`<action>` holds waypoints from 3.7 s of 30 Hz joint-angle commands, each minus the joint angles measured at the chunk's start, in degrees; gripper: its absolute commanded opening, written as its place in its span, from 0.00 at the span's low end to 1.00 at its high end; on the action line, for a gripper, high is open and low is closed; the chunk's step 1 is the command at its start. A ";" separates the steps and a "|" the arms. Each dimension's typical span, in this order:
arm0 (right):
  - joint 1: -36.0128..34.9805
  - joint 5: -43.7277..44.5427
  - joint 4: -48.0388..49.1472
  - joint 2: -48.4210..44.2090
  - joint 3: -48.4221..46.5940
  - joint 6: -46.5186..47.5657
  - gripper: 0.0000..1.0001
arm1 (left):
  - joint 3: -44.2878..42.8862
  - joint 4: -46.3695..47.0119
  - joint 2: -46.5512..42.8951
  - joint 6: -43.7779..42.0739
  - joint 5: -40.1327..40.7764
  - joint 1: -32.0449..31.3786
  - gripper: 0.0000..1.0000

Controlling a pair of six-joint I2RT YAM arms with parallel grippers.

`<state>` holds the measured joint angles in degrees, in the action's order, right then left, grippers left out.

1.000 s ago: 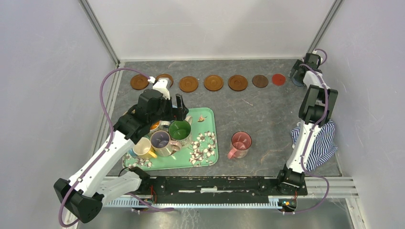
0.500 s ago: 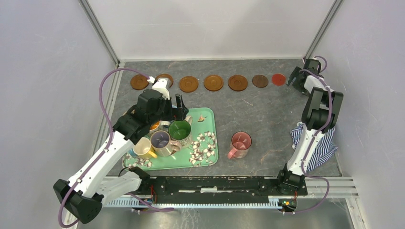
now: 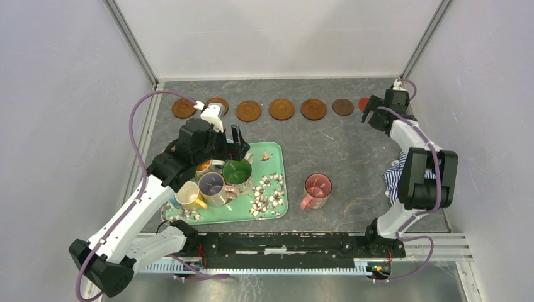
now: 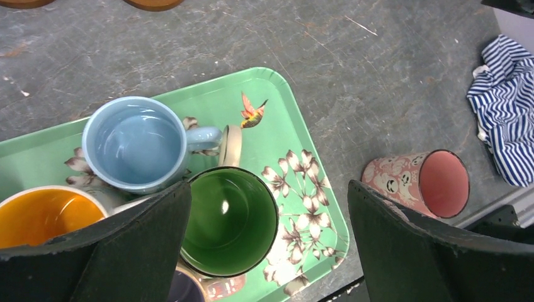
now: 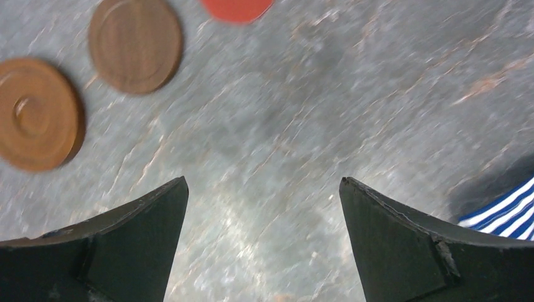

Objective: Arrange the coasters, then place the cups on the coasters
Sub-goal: Move the coaster to the center of the board, then pick up the cup at the center of the board.

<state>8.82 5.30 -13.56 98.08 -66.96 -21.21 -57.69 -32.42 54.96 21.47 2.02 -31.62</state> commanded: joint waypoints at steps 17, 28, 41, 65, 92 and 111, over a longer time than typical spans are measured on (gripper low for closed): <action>-11.75 -3.82 7.91 -29.53 23.76 -3.06 0.98 | -1.45 5.48 10.07 9.07 11.43 -30.75 1.00; -11.80 -6.84 4.13 -39.55 26.00 -2.63 0.98 | -5.25 9.52 24.61 11.91 18.13 -42.17 1.00; -11.85 -6.44 1.26 -45.26 26.79 -1.21 0.98 | -12.46 8.49 39.36 11.65 19.12 -46.64 0.96; -11.83 -6.88 1.73 -43.00 25.91 -0.32 0.98 | -13.48 6.96 45.14 8.54 22.07 -46.94 0.65; -11.82 -7.67 1.74 -42.99 25.21 0.64 0.98 | -15.87 7.77 41.34 4.76 29.18 -46.90 0.02; -11.81 -10.46 2.27 -43.19 24.86 -0.05 0.98 | -17.64 8.99 29.40 0.49 39.95 -38.89 0.02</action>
<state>-2.90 -3.55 -13.45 55.66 -40.36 -21.21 -71.31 -28.21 89.95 26.02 35.24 -75.75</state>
